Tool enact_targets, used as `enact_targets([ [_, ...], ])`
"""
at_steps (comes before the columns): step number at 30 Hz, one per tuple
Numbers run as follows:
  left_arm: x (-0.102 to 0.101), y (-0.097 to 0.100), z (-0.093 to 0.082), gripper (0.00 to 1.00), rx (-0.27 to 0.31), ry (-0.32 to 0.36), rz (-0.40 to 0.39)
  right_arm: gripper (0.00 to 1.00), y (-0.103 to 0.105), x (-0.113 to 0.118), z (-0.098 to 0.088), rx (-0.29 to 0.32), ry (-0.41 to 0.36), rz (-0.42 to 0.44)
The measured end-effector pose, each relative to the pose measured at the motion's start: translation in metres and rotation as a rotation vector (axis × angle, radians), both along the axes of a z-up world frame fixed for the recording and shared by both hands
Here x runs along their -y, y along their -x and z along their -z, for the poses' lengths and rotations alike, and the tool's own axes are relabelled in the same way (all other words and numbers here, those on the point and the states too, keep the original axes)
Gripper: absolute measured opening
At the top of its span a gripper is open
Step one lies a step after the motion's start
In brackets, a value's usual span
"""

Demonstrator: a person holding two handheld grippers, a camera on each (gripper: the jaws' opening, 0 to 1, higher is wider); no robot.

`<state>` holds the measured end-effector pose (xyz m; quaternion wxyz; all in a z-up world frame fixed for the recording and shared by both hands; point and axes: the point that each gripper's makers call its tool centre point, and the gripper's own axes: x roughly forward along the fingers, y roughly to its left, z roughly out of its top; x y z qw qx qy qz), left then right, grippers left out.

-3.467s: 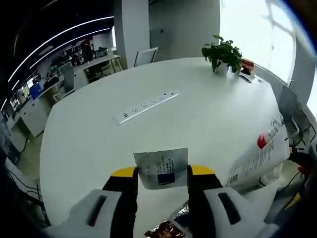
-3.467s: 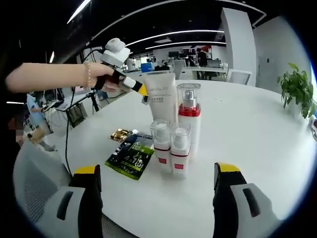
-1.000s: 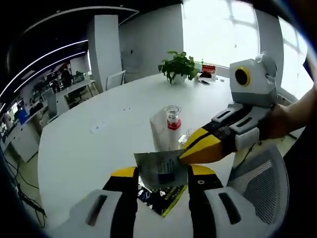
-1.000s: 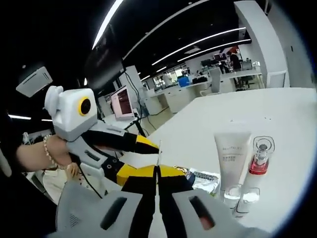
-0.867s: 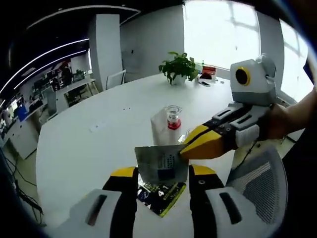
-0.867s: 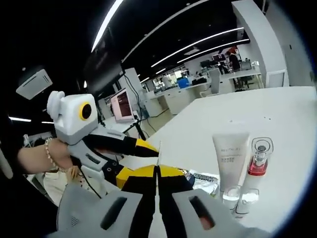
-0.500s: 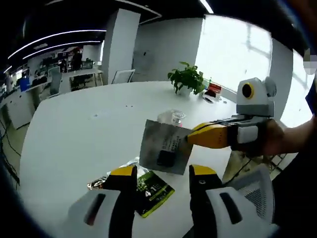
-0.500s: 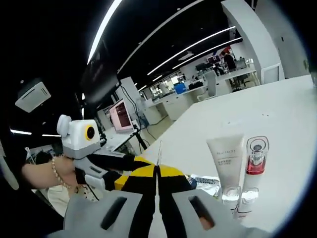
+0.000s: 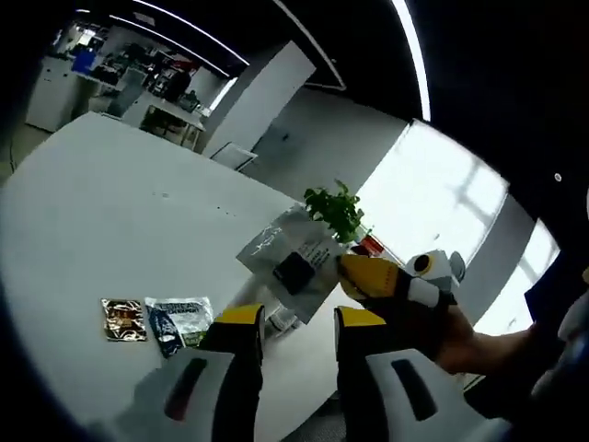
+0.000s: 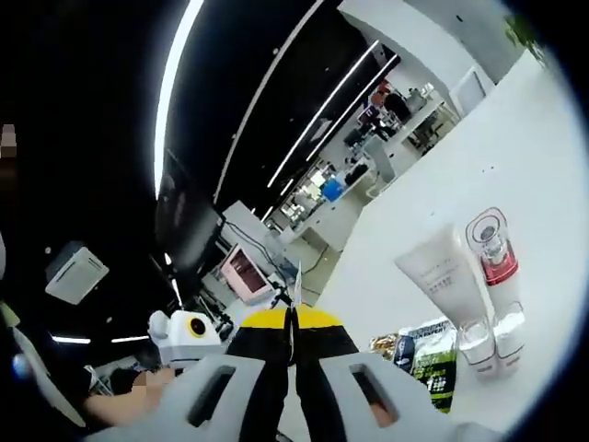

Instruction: Arrange the skincare products in the storage area until every visible bottle or jar stands upright without overlapping.

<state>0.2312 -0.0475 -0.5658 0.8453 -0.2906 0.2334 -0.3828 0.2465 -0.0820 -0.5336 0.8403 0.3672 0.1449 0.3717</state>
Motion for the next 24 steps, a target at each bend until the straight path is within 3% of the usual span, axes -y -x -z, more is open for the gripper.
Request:
enact_targets([
  [2,-0.001,0.0,-0.005,0.22,0.002,0.046,-0.006,0.01,0.001,-0.001,0.001,-0.001,-0.005,-0.002],
  [6,0.0,0.002,-0.002,0.15,0.0,0.03,0.005,0.01,0.003,-0.002,-0.001,-0.024,-0.048,0.001],
  [11,-0.001,0.001,-0.008,0.08,-0.011,0.1,-0.025,0.01,0.001,0.0,0.0,-0.032,-0.068,0.012],
  [17,-0.004,-0.002,-0.016,0.01,-0.018,0.158,-0.066,0.01,0.001,0.003,0.006,-0.039,-0.045,0.023],
  [24,-0.008,-0.005,-0.016,0.0,-0.041,0.169,-0.096,0.01,0.006,0.0,0.015,-0.043,0.01,0.019],
])
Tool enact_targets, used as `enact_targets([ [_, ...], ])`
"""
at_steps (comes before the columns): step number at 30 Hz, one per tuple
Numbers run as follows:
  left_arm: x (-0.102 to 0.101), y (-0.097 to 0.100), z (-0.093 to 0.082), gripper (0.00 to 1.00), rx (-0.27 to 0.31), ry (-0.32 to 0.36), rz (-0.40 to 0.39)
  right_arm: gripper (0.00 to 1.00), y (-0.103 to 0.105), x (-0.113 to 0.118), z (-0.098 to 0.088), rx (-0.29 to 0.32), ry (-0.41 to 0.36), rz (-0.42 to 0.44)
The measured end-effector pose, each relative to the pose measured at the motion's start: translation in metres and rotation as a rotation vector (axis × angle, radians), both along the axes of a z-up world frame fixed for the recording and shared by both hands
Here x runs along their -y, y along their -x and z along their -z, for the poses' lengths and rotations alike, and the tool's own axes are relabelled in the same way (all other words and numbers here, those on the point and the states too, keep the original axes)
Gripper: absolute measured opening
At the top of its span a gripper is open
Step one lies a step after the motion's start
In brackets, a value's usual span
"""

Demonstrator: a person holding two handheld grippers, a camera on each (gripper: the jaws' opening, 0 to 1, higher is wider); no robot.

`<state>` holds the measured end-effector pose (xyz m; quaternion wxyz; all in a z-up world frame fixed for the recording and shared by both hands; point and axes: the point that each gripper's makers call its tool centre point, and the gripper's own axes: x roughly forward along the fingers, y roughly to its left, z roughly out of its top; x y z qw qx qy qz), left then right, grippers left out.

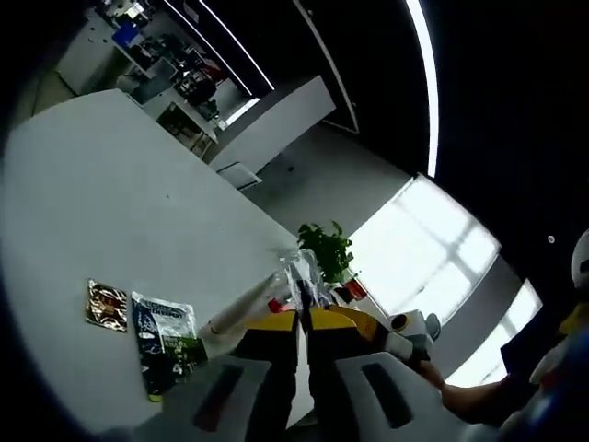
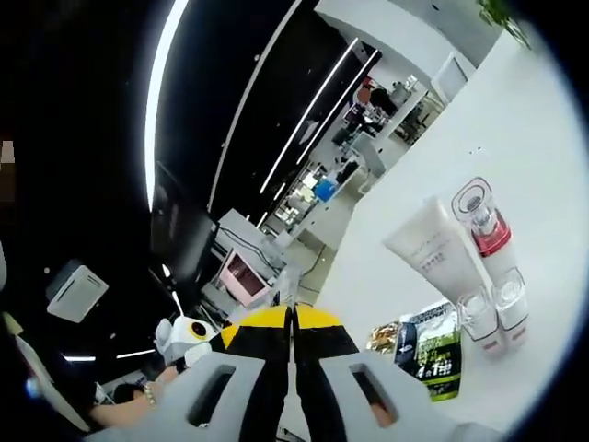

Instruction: Arrange the skincare products in the storage area until every visible bottle or jar stands upright without overlapping.

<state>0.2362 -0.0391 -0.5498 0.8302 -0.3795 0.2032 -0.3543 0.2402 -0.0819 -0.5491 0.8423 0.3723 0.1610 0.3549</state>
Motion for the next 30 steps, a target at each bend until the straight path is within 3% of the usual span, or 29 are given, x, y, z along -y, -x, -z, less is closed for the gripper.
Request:
enact_targets([
  [6,0.001,0.006,0.006,0.0,-0.026,-0.007,0.039,0.06,0.011,0.0,0.016,0.041,0.123,-0.042],
  [12,0.003,0.014,0.006,0.0,-0.067,0.026,0.096,0.12,0.013,0.005,0.019,0.082,0.173,-0.084],
  [19,0.0,0.023,0.004,0.0,-0.087,0.02,0.181,0.21,0.004,0.014,0.008,0.126,0.172,-0.133],
  [25,0.0,0.033,0.01,0.0,-0.109,-0.011,0.246,0.19,0.001,0.01,-0.003,0.161,0.164,-0.205],
  [30,0.0,0.038,0.011,0.0,-0.114,-0.002,0.264,0.18,0.004,0.003,0.001,0.161,0.175,-0.268],
])
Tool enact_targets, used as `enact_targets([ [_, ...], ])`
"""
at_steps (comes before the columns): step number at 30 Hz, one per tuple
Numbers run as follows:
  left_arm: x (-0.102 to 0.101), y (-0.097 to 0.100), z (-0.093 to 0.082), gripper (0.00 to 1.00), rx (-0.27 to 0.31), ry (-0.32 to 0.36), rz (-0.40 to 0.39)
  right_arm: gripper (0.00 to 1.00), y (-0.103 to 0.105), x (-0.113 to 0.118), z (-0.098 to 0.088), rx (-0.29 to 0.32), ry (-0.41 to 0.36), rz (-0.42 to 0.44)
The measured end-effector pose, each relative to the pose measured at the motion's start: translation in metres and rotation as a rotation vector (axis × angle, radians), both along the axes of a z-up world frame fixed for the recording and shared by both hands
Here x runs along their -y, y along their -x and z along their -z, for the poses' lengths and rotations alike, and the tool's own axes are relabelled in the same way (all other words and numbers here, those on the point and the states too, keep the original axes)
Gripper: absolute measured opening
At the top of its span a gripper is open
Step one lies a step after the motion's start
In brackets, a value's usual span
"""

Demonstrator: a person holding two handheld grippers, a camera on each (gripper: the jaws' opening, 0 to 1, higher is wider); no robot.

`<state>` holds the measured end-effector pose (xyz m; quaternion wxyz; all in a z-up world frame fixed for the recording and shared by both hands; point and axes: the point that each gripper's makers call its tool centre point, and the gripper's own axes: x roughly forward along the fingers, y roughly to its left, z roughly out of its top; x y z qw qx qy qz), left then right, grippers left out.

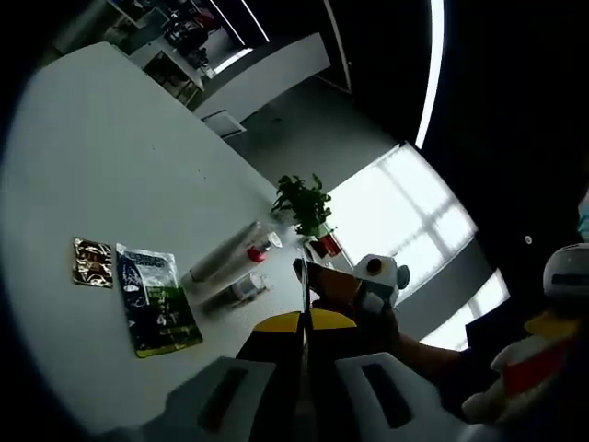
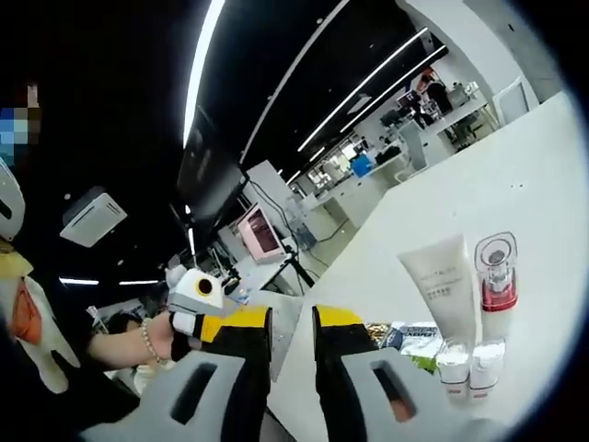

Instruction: Arrange the skincare products in the storage area until every visible bottle or jar stands upright without overlapping.

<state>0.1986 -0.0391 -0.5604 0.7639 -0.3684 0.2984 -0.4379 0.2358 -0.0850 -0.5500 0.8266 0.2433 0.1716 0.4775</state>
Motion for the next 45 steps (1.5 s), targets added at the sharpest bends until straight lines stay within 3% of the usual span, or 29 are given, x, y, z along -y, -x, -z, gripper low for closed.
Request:
enact_targets([
  [4,0.002,0.005,0.001,0.0,-0.002,-0.002,0.032,0.15,0.003,-0.004,0.001,-0.006,0.005,-0.022],
  [7,0.003,0.008,0.001,0.0,-0.007,-0.002,0.031,0.04,0.005,-0.005,-0.001,0.017,0.012,-0.028],
  [13,0.002,0.009,0.001,0.0,-0.016,0.011,0.016,0.01,0.007,-0.007,-0.006,0.041,0.007,-0.035],
  [16,0.0,0.008,-0.003,0.0,0.012,0.033,-0.006,0.01,0.006,-0.006,-0.011,-0.02,-0.058,-0.024],
  [19,0.0,0.006,-0.002,0.01,0.042,0.031,-0.038,0.01,0.005,-0.005,-0.015,-0.042,-0.097,-0.008],
  [24,0.005,0.013,0.001,0.03,0.048,0.046,-0.025,0.01,0.001,-0.002,-0.024,-0.071,-0.172,0.021],
  [37,-0.007,0.007,-0.001,0.0,0.04,0.082,-0.112,0.01,0.005,-0.009,-0.018,-0.082,-0.128,0.026],
  [42,-0.012,0.013,0.014,0.0,-0.005,0.028,-0.143,0.01,0.01,-0.018,-0.007,-0.053,-0.027,0.021],
  [45,-0.016,0.017,0.024,0.0,-0.037,-0.012,-0.164,0.01,0.012,-0.027,0.004,-0.017,0.07,0.022],
])
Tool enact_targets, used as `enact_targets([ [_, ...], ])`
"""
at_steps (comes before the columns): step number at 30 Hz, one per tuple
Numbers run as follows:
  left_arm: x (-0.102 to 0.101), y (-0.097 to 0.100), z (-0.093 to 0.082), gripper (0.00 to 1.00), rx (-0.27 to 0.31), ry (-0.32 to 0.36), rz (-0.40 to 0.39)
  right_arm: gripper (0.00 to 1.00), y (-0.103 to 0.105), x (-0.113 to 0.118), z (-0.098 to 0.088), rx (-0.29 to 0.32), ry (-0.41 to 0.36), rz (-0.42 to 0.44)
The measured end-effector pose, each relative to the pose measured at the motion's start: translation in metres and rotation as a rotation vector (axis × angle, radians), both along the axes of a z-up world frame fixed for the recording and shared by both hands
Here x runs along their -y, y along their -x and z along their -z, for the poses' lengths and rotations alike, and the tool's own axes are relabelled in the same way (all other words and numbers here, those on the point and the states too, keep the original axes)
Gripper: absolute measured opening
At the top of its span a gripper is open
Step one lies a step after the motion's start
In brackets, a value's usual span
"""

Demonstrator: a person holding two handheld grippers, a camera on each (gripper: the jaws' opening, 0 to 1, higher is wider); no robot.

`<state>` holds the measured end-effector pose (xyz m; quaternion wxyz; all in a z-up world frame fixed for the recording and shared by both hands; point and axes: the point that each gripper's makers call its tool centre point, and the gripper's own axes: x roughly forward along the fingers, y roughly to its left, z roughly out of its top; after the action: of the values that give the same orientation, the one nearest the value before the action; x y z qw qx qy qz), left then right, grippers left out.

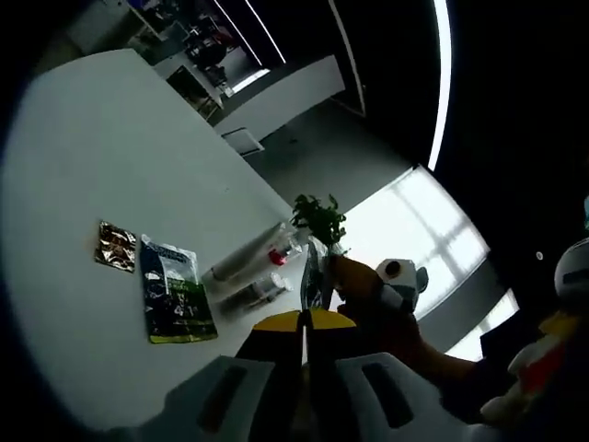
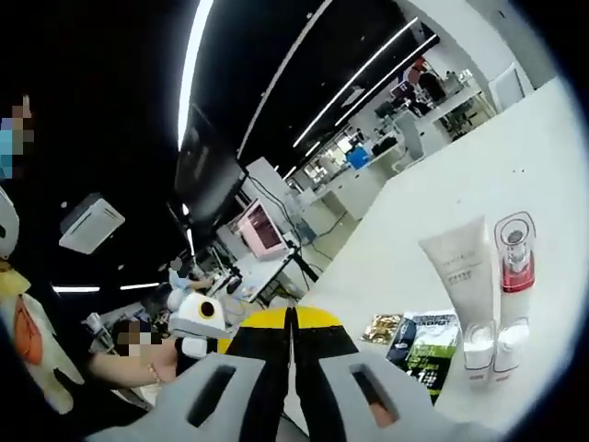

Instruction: Arrange the skincare products in the storage area until every visible bottle or jar stands upright without overlapping.

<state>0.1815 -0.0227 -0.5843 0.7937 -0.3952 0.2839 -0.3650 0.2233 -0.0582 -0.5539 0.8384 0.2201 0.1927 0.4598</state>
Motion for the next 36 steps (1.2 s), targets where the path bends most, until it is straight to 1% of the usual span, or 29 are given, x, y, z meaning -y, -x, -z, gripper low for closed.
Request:
enact_targets([
  [3,-0.008,0.003,0.007,0.0,-0.024,-0.017,-0.023,0.01,0.001,-0.006,0.007,0.026,0.062,-0.002],
  [5,-0.016,0.005,0.013,0.0,-0.052,-0.028,-0.042,0.01,0.002,-0.013,0.013,0.06,0.115,-0.02],
  [6,-0.019,0.006,0.016,0.0,-0.055,-0.038,-0.048,0.01,0.003,-0.017,0.017,0.069,0.146,-0.025],
  [8,-0.026,0.009,0.023,0.0,-0.079,-0.06,-0.06,0.01,0.005,-0.024,0.025,0.09,0.205,-0.045],
  [10,-0.034,0.01,0.031,0.0,-0.095,-0.082,-0.074,0.01,0.005,-0.029,0.035,0.102,0.252,-0.051],
  [13,-0.042,0.012,0.039,0.0,-0.116,-0.094,-0.086,0.01,0.007,-0.038,0.044,0.104,0.278,-0.049],
  [15,-0.046,0.012,0.045,0.0,-0.129,-0.106,-0.096,0.01,0.005,-0.041,0.056,0.105,0.315,-0.04],
  [16,-0.049,0.012,0.052,0.0,-0.132,-0.139,-0.094,0.01,0.006,-0.044,0.063,0.12,0.352,-0.041],
  [17,-0.05,0.012,0.054,0.0,-0.133,-0.151,-0.093,0.01,0.005,-0.045,0.065,0.125,0.363,-0.043],
  [19,-0.053,0.009,0.063,0.0,-0.14,-0.181,-0.082,0.01,0.0,-0.05,0.081,0.139,0.421,-0.054],
  [22,-0.056,0.006,0.071,0.0,-0.153,-0.205,-0.077,0.01,-0.006,-0.058,0.093,0.133,0.438,-0.052],
  [23,-0.059,0.003,0.076,0.0,-0.155,-0.225,-0.077,0.01,-0.008,-0.06,0.097,0.14,0.448,-0.053],
  [25,-0.065,-0.001,0.083,0.0,-0.172,-0.233,-0.079,0.01,-0.01,-0.064,0.105,0.159,0.474,-0.052],
  [27,-0.07,-0.004,0.09,0.0,-0.175,-0.244,-0.076,0.01,-0.014,-0.067,0.111,0.158,0.486,-0.048],
  [29,-0.076,-0.007,0.1,0.0,-0.193,-0.249,-0.074,0.01,-0.016,-0.072,0.118,0.165,0.5,-0.049],
  [31,-0.079,-0.01,0.108,0.0,-0.222,-0.241,-0.08,0.01,-0.02,-0.075,0.128,0.167,0.537,-0.054],
  [32,-0.081,-0.011,0.111,0.0,-0.235,-0.244,-0.08,0.01,-0.022,-0.077,0.133,0.167,0.545,-0.058],
  [35,-0.084,-0.013,0.121,0.0,-0.26,-0.26,-0.08,0.01,-0.026,-0.082,0.139,0.155,0.569,-0.068],
  [36,-0.085,-0.014,0.124,0.0,-0.268,-0.265,-0.079,0.01,-0.03,-0.084,0.145,0.16,0.582,-0.074],
])
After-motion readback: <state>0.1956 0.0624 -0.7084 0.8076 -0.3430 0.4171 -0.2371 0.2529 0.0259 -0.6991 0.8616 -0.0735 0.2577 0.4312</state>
